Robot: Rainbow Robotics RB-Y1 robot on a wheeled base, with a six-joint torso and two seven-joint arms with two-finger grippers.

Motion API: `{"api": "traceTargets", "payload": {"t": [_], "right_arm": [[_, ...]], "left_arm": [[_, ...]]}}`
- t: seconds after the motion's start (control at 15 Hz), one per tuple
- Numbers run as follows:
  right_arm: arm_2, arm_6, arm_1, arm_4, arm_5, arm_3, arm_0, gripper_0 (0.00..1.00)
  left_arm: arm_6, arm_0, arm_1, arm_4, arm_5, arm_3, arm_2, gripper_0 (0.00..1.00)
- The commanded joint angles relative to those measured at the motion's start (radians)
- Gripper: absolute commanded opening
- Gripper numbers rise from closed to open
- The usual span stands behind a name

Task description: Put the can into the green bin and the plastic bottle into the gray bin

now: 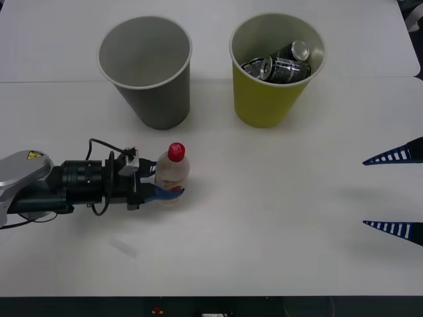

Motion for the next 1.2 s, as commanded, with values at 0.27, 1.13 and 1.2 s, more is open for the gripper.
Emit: {"api": "traceTargets", "payload": {"t": [0.27, 1.13, 1.2], "right_arm": [[0.000, 0.000, 0.000, 0.000, 0.000, 0.000, 0.000, 1.00], [0.000, 0.000, 0.000, 0.000, 0.000, 0.000, 0.000, 1.00], [0.000, 0.000, 0.000, 0.000, 0.000, 0.000, 0.000, 1.00]], "left_arm": [[0.346, 0.145, 0.066, -0.301, 0.003, -0.297, 0.233, 0.00], [1.081, 0.375, 0.230, -0.697, 0.000, -0.843, 0.606, 0.00], [1.147, 0.392, 0.230, -0.729, -0.043, -0.871, 0.663, 0.00]]}}
